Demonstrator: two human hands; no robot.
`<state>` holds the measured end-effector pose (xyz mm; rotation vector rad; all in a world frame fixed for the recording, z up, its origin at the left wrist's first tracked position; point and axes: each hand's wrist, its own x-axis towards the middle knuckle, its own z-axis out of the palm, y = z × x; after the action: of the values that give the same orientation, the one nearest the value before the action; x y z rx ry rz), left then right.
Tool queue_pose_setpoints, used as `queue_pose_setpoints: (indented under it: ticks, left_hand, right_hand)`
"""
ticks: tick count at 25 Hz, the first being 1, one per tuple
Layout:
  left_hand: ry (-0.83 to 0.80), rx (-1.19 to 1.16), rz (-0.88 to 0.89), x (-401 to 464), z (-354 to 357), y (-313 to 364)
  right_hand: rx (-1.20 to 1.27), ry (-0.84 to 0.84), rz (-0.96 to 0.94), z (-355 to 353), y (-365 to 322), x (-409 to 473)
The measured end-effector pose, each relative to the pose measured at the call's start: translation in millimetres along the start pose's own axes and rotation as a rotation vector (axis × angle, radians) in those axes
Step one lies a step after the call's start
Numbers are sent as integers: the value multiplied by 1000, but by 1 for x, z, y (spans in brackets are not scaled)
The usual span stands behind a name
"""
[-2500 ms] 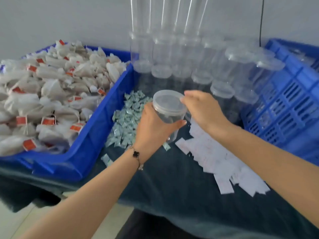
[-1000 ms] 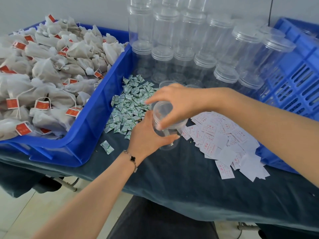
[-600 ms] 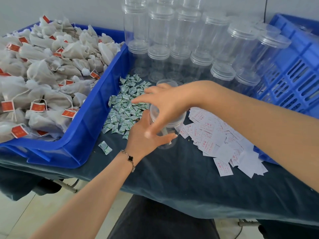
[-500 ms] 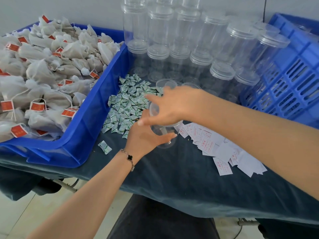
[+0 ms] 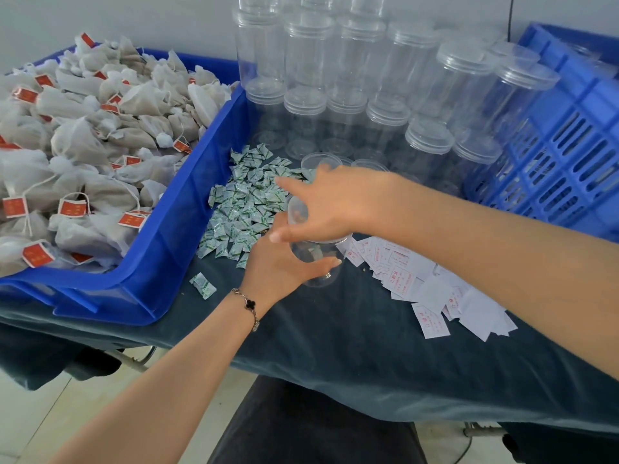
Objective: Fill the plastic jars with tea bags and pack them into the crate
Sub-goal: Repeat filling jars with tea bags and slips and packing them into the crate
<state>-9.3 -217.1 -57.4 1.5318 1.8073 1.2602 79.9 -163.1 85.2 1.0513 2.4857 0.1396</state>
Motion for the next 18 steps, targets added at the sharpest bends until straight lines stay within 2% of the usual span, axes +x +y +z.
queue_pose_setpoints:
  ticks: [2, 5, 8, 11, 13, 15, 16, 18]
  left_hand:
    - [5, 35, 9, -1, -2, 1]
    - [-11, 84, 3, -1, -3, 5]
    - [-8, 89, 7, -3, -3, 7]
    - [-22, 48, 2, -2, -3, 1]
    - [-46, 35, 6, -2, -4, -1]
    - [-64, 40, -5, -2, -5, 1]
    - [-63, 39, -22, -2, -6, 3]
    - [-38, 22, -51, 1, -9, 10]
  right_hand:
    - [-24, 69, -70, 1, 2, 3]
    - [140, -47, -167, -8, 13, 2]
    - [161, -108, -270, -8, 16, -1]
    - [195, 106, -365, -35, 26, -3]
    - [345, 308, -320, -59, 45, 0]
    - [444, 483, -170, -62, 65, 8]
    - [425, 512, -56, -52, 73, 17]
    - [469, 444, 160, -19, 85, 36]
